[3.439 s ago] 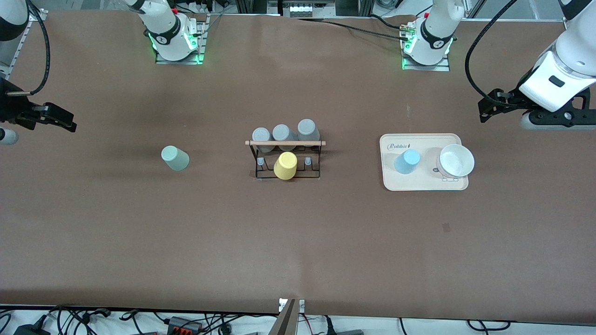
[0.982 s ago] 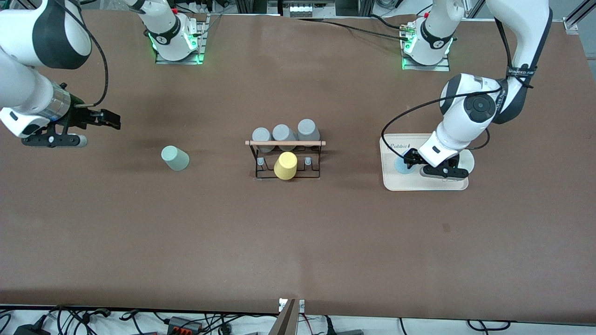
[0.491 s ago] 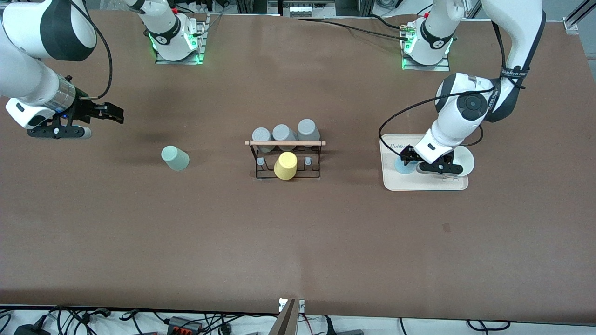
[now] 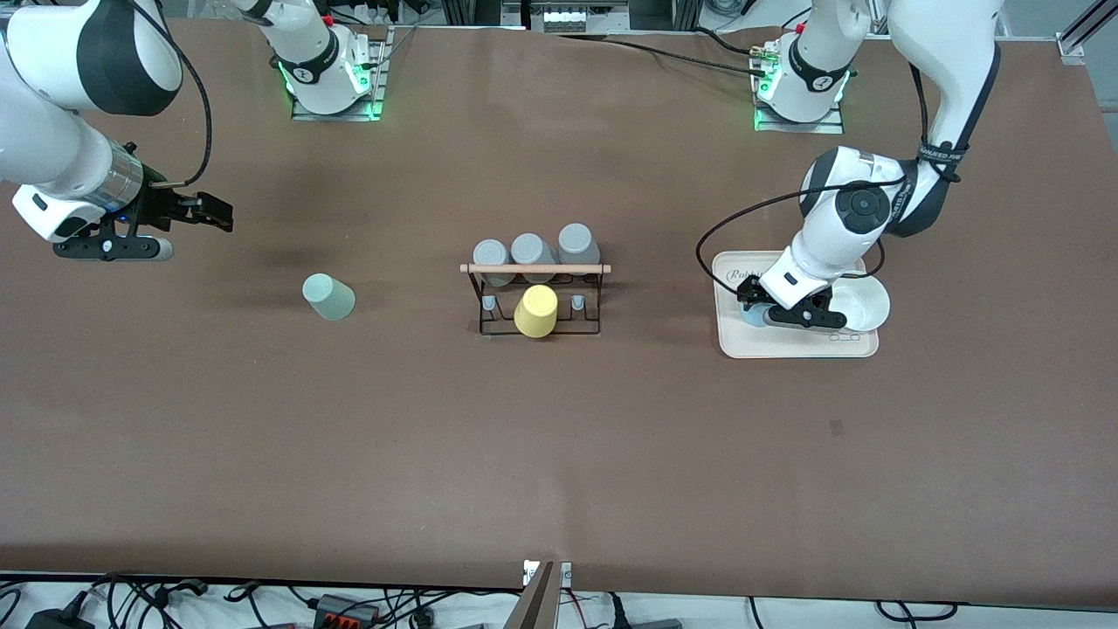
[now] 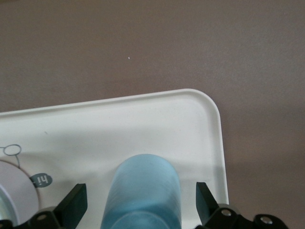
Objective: Hang scattered cups on rack with three cups
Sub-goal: 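Lift the blue cup off the tray with the left gripper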
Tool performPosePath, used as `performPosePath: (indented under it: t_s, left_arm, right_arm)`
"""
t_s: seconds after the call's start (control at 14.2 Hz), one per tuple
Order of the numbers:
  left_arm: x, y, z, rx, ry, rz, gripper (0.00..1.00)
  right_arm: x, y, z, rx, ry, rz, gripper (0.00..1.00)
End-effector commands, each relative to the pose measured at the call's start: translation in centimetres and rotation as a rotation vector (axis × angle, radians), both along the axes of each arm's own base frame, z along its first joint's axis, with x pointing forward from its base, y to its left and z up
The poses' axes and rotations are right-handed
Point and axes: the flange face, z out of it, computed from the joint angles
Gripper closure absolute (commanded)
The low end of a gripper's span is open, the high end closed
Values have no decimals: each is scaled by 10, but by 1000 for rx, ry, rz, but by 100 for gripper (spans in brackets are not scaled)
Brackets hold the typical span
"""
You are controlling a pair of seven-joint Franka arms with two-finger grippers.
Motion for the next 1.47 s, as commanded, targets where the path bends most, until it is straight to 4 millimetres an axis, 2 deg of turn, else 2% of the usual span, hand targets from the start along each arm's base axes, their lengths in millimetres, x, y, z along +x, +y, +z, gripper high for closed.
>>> performPosePath:
  t_s: [0.0,0.21,0.35,0.63,0.7,0.77,0.91,1.05,1.19,1.4]
  left_arm:
    - [-5,-3,-3,10,-8,-15,0]
    - [-9,-1,-10,12,7,-13,0]
    - [-11,1,-18,15,28,-7,32]
    - [-9,-1,-13,18,31,-10,75]
    - [-6,-2,-6,25,42,-11,79]
    - [9,-4,20,32,28,-11,79]
    - [39,-12,56,62,93,-22,79]
    - [67,-33,93,67,120,-37,79]
    - [81,-75,120,54,154,-74,79]
    - [103,-146,157,9,75,-138,79]
  right_arm:
    - [-8,-1,0,9,-10,2,0]
    - [-8,-1,-1,10,-9,2,0]
    - [-8,-1,-1,11,-9,1,0]
    - [-8,-4,-1,14,-8,15,0]
    - [-8,-5,-1,15,-8,13,0]
    - [-8,-5,-1,15,-8,13,0]
    - [-8,-5,-1,15,-8,18,0]
    - [-8,-5,-1,16,-8,21,0]
    - [-8,-6,-2,17,-6,25,0]
    - [-8,-5,-3,18,-3,26,0]
